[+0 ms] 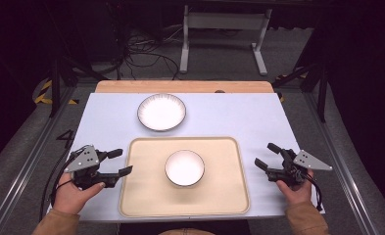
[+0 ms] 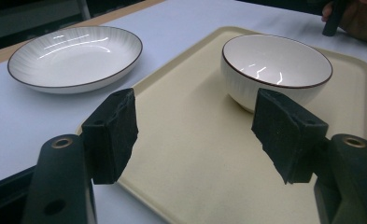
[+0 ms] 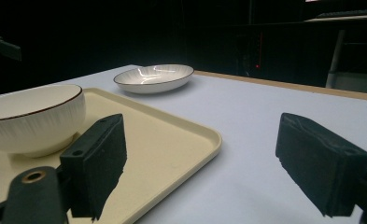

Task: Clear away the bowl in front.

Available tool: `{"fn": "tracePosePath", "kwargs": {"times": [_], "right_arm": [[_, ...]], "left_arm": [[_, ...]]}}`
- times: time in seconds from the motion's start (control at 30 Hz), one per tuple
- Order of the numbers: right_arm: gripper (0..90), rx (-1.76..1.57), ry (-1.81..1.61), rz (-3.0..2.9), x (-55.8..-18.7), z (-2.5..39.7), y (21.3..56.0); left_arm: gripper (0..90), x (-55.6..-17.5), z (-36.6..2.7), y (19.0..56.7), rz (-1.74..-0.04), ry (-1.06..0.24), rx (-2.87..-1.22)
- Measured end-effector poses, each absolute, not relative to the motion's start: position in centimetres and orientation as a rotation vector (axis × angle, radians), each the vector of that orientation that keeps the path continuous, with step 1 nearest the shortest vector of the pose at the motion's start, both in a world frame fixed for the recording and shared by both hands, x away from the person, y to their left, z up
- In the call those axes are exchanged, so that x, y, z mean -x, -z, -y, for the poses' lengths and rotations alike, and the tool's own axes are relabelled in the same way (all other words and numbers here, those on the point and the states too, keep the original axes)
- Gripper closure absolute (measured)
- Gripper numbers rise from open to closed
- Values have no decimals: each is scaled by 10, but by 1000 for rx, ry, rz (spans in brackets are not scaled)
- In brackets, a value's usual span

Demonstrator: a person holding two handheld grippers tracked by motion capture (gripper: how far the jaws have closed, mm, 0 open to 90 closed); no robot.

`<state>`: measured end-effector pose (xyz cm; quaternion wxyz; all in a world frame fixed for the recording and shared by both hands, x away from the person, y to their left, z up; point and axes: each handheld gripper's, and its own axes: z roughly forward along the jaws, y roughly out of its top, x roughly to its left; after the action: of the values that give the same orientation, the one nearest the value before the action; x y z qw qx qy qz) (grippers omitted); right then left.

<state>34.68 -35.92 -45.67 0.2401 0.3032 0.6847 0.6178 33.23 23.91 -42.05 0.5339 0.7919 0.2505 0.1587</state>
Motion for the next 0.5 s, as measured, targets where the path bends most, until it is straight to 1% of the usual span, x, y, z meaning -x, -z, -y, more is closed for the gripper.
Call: {"fn": "tracePosePath", "kwargs": {"times": [0.27, 0.5], "right_arm": [[171, -828, -1693, -1870, -346, 359, 457], [170, -828, -1696, -1869, -346, 359, 457]], "left_arm": [[299, -332, -248, 444, -666, -412, -1823], [263, -333, -255, 461, -754, -438, -1751]]}}
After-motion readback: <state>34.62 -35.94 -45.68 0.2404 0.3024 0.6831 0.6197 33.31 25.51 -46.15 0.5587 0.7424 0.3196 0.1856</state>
